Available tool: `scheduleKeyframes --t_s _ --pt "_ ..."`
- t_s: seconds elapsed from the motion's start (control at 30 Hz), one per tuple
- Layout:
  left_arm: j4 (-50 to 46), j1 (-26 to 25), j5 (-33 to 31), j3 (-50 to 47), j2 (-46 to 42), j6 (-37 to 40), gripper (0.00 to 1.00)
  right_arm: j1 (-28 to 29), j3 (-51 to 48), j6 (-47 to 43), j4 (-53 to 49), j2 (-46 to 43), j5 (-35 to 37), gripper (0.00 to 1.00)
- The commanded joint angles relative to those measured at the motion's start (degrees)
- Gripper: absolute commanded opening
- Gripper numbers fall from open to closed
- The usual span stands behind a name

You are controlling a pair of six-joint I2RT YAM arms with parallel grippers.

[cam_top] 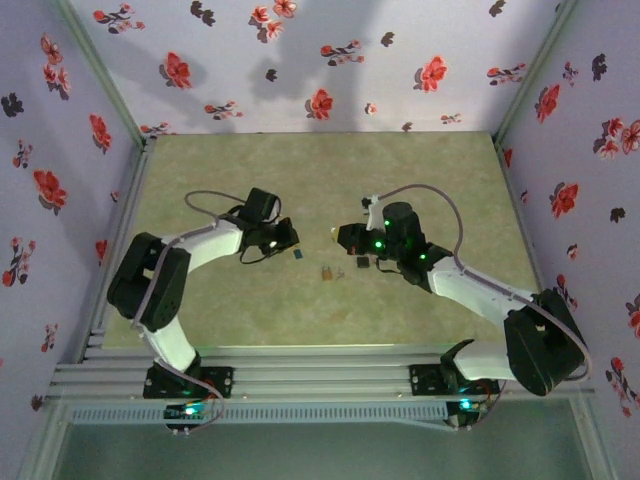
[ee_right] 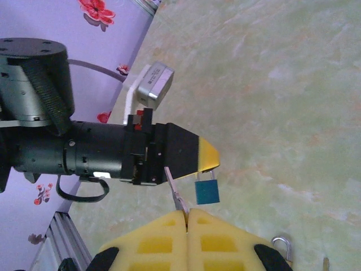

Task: Lock with the key

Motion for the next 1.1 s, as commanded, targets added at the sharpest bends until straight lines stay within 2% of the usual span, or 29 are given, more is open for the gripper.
scheduleKeyframes --t_s 0.0,1.07 --pt "-3.5 -0.9 1.0 3.0 2.1 2.5 0.0 -0.2 0.4 -0.3 1.0 0.8 -0.8 0.0" --pt "-11.0 -1.8 0.2 9.4 9.2 6.9 0.0 0.1 1.3 -0.2 0.9 2.3 -2.2 0.0"
